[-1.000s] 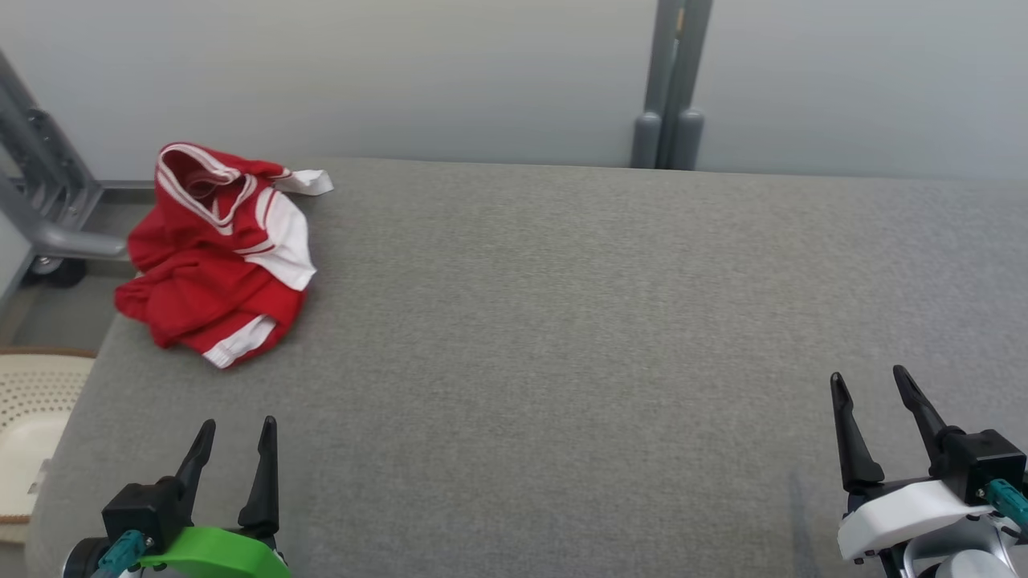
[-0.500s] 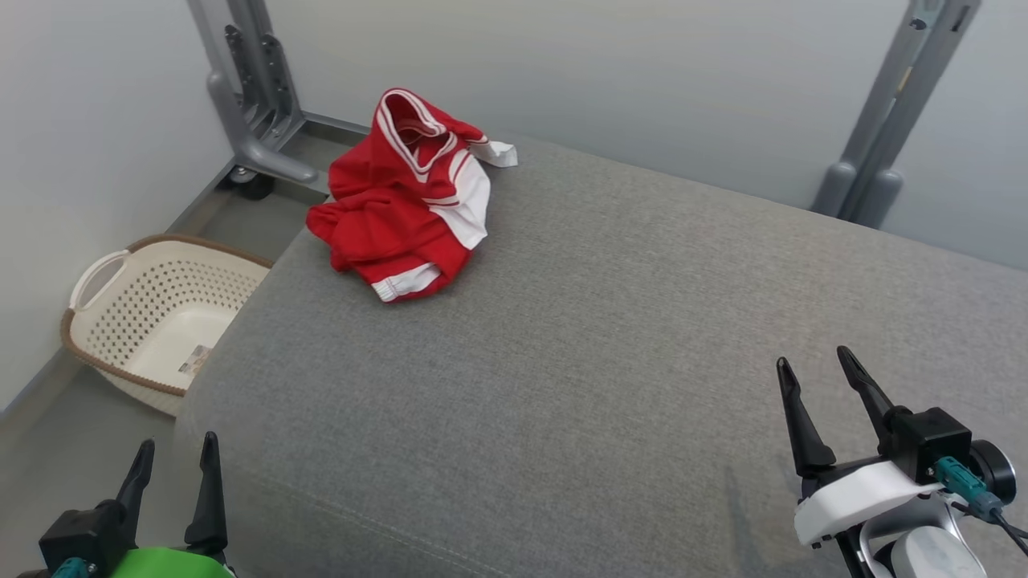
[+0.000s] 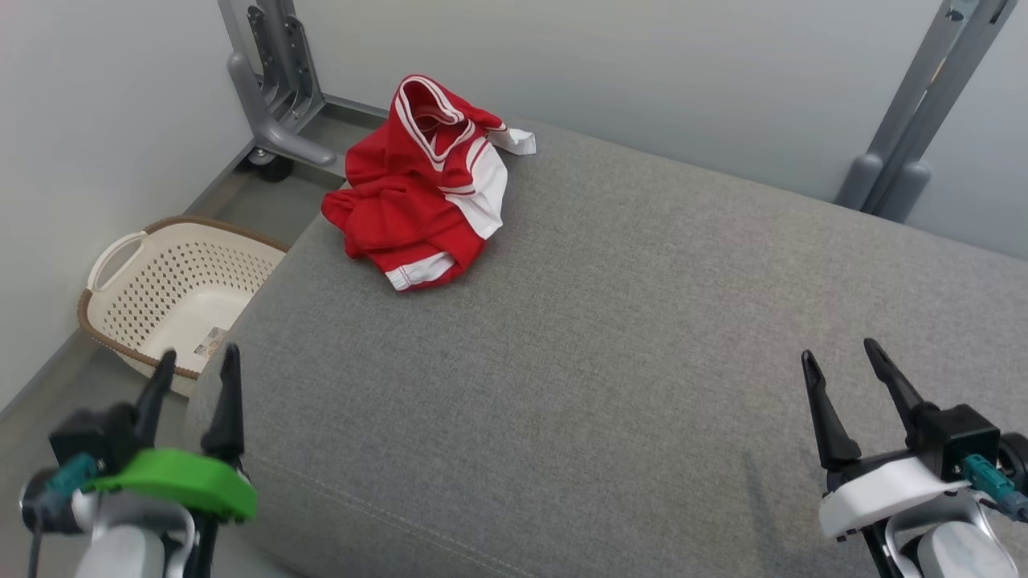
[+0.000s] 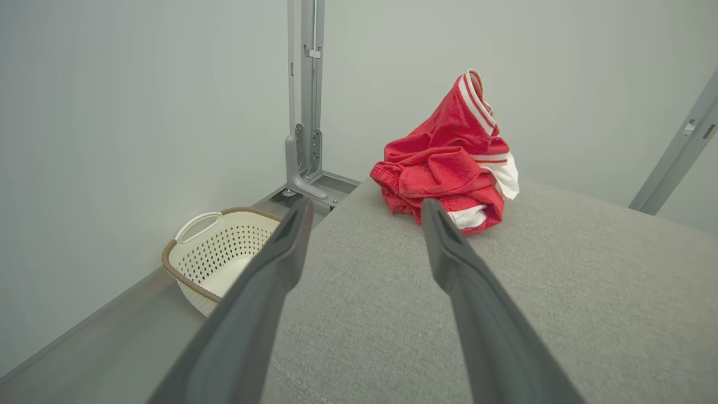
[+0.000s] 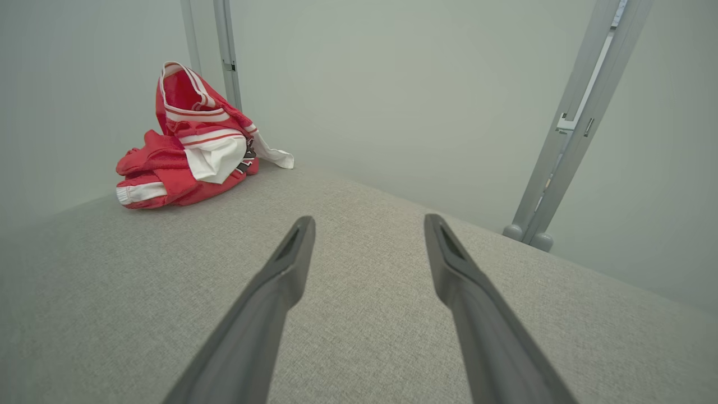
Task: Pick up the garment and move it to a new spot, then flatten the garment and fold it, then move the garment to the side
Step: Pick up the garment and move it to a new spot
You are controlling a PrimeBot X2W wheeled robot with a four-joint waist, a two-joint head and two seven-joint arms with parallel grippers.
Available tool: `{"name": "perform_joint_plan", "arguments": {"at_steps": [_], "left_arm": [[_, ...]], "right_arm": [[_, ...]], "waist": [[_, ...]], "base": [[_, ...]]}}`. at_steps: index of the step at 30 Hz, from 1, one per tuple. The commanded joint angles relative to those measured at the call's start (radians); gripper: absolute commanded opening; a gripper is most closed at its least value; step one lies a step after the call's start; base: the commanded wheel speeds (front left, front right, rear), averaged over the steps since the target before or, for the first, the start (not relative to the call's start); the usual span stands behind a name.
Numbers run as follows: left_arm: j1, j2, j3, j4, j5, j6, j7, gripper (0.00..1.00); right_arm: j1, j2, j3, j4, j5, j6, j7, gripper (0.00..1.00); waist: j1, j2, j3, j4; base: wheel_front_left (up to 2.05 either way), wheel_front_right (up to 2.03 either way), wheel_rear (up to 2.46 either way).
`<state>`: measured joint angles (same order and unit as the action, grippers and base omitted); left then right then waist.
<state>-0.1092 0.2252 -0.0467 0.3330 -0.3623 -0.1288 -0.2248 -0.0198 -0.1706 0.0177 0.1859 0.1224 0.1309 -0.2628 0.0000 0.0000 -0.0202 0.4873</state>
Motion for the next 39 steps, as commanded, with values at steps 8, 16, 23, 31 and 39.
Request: {"name": "perform_joint_plan", "arguments": {"at_steps": [8,16,23,31,39], "left_arm": [[-0.471,0.037,0.037,0.067,-0.332,-0.003,0.471,1.0],[-0.783,0.131,0.122,0.129,-0.528,0.087,0.837,1.0],[-0.861,0.177,0.138,0.125,-0.534,0.172,0.92,1.0],[-0.877,0.181,0.148,0.117,-0.559,0.211,0.966,1.0],[-0.846,0.206,0.109,0.114,-0.503,0.23,0.973,0.49]], "right_arm": [[-0.187,-0.1,0.068,-0.058,-0.023,0.0,-0.003,1.0],[-0.359,-0.103,0.116,-0.077,-0.015,0.0,-0.003,1.0],[-0.44,-0.067,0.124,-0.079,-0.015,0.0,-0.003,1.0],[-0.475,-0.052,0.131,-0.081,-0.015,0.0,-0.003,1.0],[-0.495,-0.044,0.148,-0.076,-0.012,0.0,-0.003,1.0]], "waist": [[0.0,0.0,0.362,-0.171],[0.0,0.0,0.557,-0.296],[0.0,0.0,0.612,-0.351],[0.0,0.0,0.632,-0.363],[0.0,0.0,0.64,-0.377]], "base": [[0.0,0.0,0.0],[0.0,0.0,0.0],[0.0,0.0,0.0],[0.0,0.0,0.0],[0.0,0.0,0.0]]}}
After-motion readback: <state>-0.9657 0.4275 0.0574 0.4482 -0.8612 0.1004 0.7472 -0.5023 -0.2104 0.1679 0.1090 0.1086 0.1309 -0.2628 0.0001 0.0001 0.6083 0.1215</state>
